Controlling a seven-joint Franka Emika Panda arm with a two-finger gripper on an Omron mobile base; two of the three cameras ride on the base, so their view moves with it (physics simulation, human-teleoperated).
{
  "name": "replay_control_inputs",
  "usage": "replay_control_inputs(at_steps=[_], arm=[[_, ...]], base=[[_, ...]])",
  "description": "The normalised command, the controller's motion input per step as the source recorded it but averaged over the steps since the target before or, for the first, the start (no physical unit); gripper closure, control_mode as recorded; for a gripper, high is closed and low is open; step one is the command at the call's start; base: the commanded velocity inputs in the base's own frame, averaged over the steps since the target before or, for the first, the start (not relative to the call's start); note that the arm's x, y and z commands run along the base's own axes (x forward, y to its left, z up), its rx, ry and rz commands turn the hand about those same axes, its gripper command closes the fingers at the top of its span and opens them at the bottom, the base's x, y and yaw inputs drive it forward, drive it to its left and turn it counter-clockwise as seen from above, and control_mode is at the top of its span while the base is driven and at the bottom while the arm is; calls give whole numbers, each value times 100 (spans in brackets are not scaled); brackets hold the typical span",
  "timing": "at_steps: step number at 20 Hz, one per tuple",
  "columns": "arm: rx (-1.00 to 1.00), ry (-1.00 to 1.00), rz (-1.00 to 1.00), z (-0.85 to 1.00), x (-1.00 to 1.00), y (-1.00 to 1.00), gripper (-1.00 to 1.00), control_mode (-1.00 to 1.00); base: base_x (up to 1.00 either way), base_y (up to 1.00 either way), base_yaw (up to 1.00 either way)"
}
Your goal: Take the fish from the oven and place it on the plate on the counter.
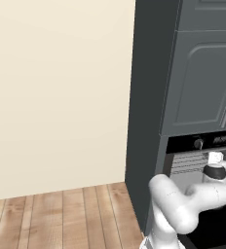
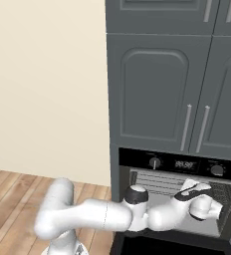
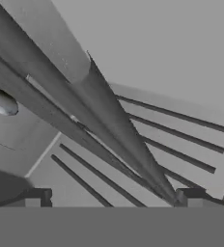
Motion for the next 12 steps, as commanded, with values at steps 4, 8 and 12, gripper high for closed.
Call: replay_control_inputs(at_steps=[4, 8, 12], arm=[[6, -40, -4, -89, -4, 0, -100, -100], [16, -44, -7, -93, -79, -5, -100, -100], [22, -49, -13, -100, -70, -13, -100, -100]], base=[[0, 0, 0], [0, 0, 0], [0, 0, 0]])
